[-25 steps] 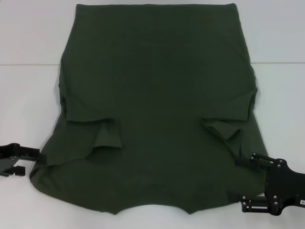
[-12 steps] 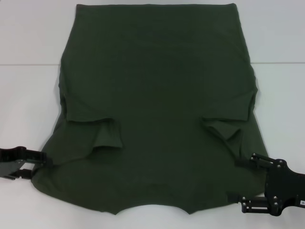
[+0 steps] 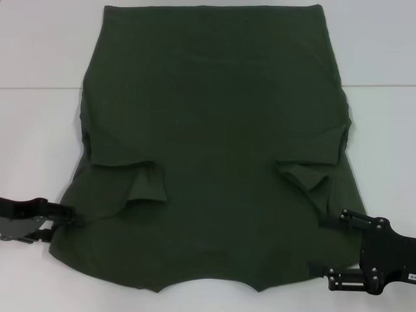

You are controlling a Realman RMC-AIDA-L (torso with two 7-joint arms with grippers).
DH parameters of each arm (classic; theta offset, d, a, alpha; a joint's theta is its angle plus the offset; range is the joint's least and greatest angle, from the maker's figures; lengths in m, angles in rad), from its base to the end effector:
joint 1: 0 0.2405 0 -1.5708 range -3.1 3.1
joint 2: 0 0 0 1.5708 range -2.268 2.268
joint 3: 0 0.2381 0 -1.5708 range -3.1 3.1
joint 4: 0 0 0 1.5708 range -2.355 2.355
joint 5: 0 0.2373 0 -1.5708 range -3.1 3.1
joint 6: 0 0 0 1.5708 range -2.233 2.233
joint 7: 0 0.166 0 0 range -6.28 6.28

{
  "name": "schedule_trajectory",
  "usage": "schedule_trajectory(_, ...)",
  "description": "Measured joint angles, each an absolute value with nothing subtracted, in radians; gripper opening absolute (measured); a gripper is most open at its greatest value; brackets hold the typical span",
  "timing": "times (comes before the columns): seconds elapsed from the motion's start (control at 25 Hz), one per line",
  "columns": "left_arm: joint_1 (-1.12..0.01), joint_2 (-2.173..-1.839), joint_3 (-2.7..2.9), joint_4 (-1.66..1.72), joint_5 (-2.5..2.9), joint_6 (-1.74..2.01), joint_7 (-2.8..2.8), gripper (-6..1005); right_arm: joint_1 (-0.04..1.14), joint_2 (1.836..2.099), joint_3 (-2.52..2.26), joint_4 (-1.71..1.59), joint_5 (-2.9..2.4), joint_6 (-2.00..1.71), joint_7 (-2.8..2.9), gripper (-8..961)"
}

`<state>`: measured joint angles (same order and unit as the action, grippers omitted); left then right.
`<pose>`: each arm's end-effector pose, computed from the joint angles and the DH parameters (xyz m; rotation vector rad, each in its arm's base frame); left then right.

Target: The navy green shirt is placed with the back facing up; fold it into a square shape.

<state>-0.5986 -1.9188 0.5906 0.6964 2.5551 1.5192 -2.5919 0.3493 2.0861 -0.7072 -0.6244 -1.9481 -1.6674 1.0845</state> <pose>-0.3387 0.3582 0.0572 -1.9748 -2.0639 -0.1131 0.2947 0.2869 -0.0168 -2.7284 0.4404 0.7603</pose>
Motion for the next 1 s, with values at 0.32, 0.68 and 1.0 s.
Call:
schedule_trajectory(0.32, -0.625, -1.93, 0.604, 0.696, 2.557, 1.528, -2.59, 767, 0.353, 2.086, -0.707, -0.623, -1.948, -1.667, 1.085, 897)
schedule_trajectory(0.68, -0.63, -1.929, 0.653, 0.715, 2.588, 1.524, -2.593, 664, 0.354, 2.085, -0.699, -0.623, -1.948, -1.669, 1.085, 892)
schedule_trajectory(1.0, -0.621, -1.956, 0.72, 0.786, 2.594, 1.509, -2.6, 372, 0.356, 2.083, -0.699, -0.623, -1.942, -1.671, 1.099, 888)
